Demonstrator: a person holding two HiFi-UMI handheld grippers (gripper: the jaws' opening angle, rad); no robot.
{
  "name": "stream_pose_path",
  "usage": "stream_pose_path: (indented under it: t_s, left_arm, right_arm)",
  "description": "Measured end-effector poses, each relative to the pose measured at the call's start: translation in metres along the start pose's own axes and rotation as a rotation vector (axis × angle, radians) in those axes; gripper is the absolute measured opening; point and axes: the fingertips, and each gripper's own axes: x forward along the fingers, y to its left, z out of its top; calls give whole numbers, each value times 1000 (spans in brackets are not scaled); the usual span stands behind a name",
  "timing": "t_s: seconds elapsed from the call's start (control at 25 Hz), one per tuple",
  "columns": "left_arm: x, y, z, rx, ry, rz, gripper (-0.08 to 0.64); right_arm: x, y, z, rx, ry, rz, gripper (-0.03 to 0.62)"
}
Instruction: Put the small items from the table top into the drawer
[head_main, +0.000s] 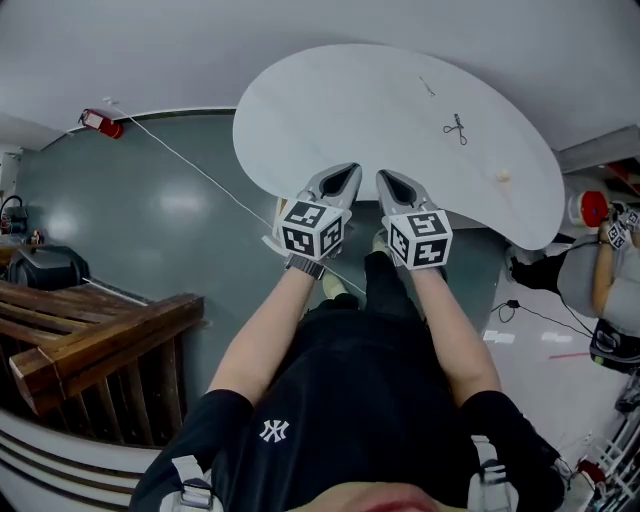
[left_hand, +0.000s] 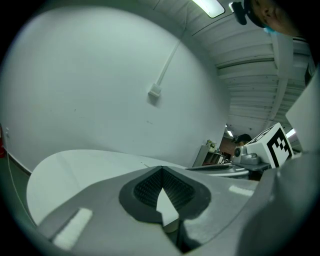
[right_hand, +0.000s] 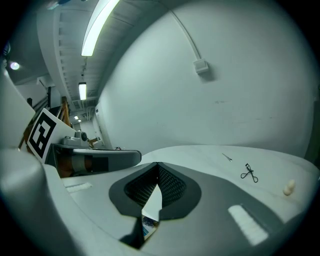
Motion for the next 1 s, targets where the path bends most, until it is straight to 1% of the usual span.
stream_pose_path:
  t_s: [0.28, 0.68, 0.84, 1.0]
  left_arm:
    - [57, -23, -1, 9, 43, -62, 0]
    - [145, -46, -7, 8, 108, -121, 0]
    - [178, -52, -9, 13, 128, -135, 0]
    - [211, -57, -15, 13, 149, -151, 0]
  right_arm:
    - [-5, -64, 5, 60, -10, -71, 23]
    - [2, -154, 6, 82, 2, -143, 25]
    - [3, -196, 4, 131, -4, -177, 26]
    - [5, -237, -6, 168, 19, -209, 27]
